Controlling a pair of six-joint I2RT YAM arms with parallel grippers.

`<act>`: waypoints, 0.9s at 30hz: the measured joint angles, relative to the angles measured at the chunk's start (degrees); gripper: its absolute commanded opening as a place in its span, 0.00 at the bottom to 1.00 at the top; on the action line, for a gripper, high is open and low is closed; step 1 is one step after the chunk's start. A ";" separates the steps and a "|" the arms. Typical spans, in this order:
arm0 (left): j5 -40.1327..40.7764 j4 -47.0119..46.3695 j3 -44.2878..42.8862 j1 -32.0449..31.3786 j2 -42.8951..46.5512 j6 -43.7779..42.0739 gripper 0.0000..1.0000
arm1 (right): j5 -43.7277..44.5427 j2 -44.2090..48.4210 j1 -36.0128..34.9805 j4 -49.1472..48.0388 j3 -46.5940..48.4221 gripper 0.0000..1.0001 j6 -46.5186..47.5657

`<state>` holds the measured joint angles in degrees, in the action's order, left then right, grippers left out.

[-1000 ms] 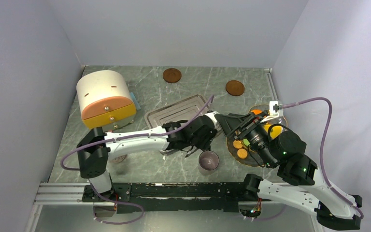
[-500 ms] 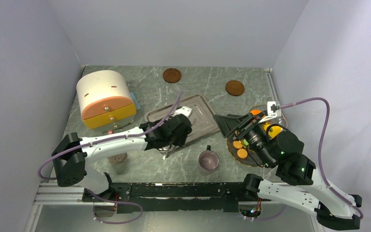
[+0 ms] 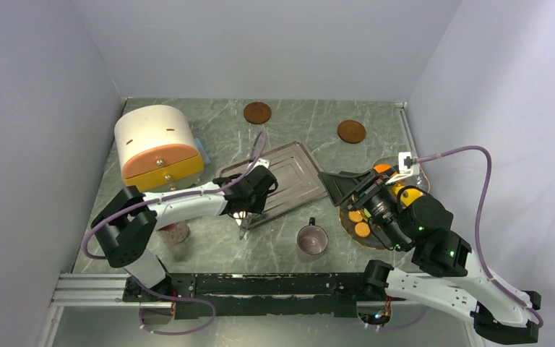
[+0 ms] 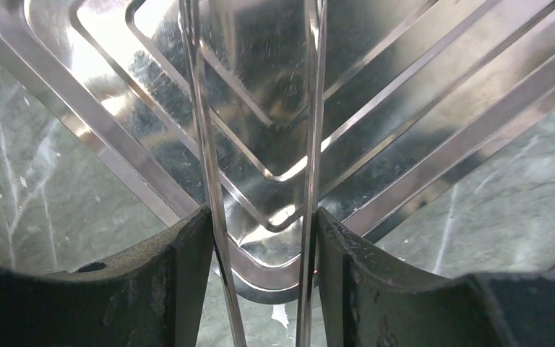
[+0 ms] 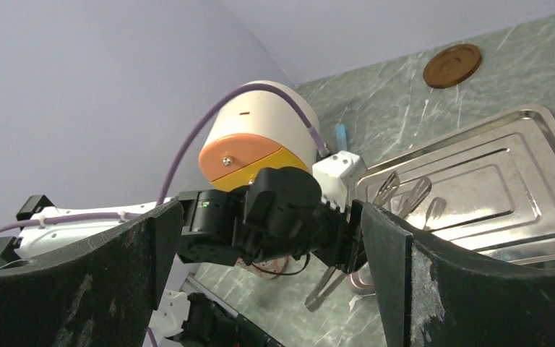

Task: Serve the afternoon tea
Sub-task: Place the clamp on the tray.

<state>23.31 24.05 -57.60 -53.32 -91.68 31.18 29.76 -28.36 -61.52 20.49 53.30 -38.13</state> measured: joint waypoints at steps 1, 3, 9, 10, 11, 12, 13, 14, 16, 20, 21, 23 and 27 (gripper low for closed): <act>0.00 -0.15 0.37 0.02 -0.46 0.15 0.58 | 0.00 0.00 0.00 0.00 0.00 0.98 0.02; -0.04 -0.28 0.92 0.13 -1.29 0.46 0.60 | 0.00 0.00 0.00 0.00 -0.02 0.98 0.02; -0.85 -0.70 2.99 0.24 -1.77 1.95 0.68 | -0.02 -0.02 0.00 -0.02 -0.04 0.98 0.02; -1.05 -0.68 3.26 0.24 -1.77 2.12 0.70 | -0.02 -0.02 0.00 -0.02 -0.04 0.98 0.02; -1.25 -0.68 3.50 0.24 -1.77 2.32 0.71 | -0.07 -0.02 0.00 -0.02 -0.07 0.98 0.02; -1.51 -0.68 3.67 0.24 -1.75 2.51 0.71 | -0.20 -0.04 0.00 -0.02 -0.07 0.98 0.02; -1.68 -0.66 3.72 0.24 -1.75 2.60 0.74 | -0.26 -0.09 0.00 -0.04 -0.07 0.98 0.02; -1.81 -0.66 3.74 0.24 -1.75 2.69 0.77 | -0.42 -0.13 0.00 -0.02 -0.07 0.98 0.02; -2.05 -0.63 3.74 0.24 -1.55 2.78 0.89 | -0.63 -0.44 0.00 -0.02 -0.07 1.00 0.04; -2.80 -0.61 3.72 0.24 0.00 2.80 0.97 | -1.62 -1.68 0.00 0.59 0.04 1.00 0.11; -2.99 -0.57 3.72 0.24 0.87 2.82 0.97 | -1.86 -2.23 0.00 1.01 0.20 1.00 0.15; -3.04 -0.35 3.63 0.24 2.75 2.67 0.97 | -2.19 -3.89 0.00 1.92 1.09 1.00 0.42; -3.04 1.07 1.81 0.24 7.48 1.57 0.97 | -3.23 -7.78 0.00 2.75 3.65 1.00 1.64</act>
<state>20.27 25.12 -55.79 -53.08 -84.20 32.75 26.52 -36.14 -61.52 23.24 56.95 -36.49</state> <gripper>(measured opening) 0.966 0.997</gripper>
